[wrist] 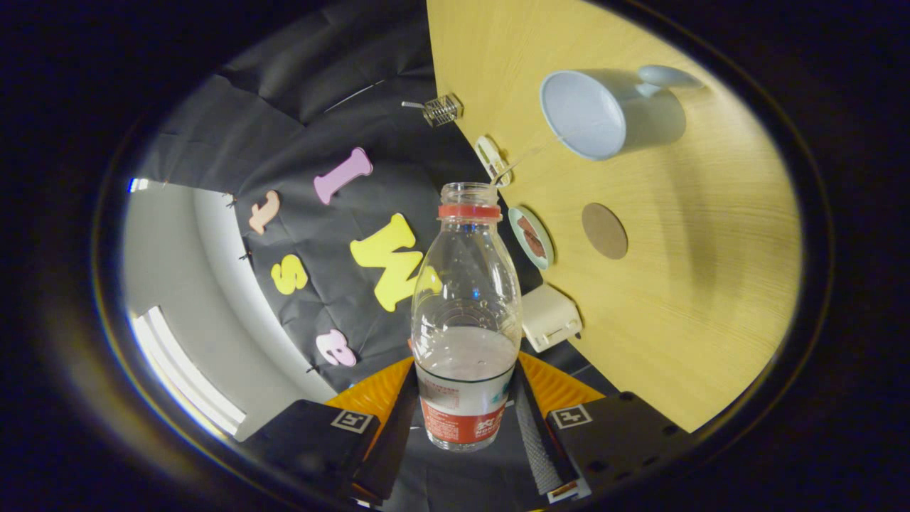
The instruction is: Take the bottle from table, then pour the juice into the cup, finally place the bottle on the coaster
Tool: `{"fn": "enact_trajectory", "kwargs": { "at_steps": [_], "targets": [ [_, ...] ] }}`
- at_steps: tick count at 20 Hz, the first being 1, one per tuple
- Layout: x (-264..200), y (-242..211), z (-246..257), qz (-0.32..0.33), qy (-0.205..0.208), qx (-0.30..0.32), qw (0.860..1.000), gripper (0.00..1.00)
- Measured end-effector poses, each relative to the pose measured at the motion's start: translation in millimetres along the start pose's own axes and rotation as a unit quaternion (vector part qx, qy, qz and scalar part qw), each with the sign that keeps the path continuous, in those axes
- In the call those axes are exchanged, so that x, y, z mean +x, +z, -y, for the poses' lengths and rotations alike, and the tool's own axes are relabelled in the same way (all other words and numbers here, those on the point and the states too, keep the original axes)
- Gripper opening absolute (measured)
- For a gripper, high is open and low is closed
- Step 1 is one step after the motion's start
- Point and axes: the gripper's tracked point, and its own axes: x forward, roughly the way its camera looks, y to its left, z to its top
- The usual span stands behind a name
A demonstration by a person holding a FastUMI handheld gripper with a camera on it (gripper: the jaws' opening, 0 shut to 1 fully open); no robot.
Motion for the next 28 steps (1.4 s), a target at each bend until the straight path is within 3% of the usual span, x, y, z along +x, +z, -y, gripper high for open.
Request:
{"fn": "enact_trajectory", "kwargs": {
  "at_steps": [15,28],
  "targets": [
    [4,0,-16,0.016,0.016,0.040,0.999,0.76],
    [11,-8,-12,0.009,0.016,0.022,1.000,0.76]
  ]
}}
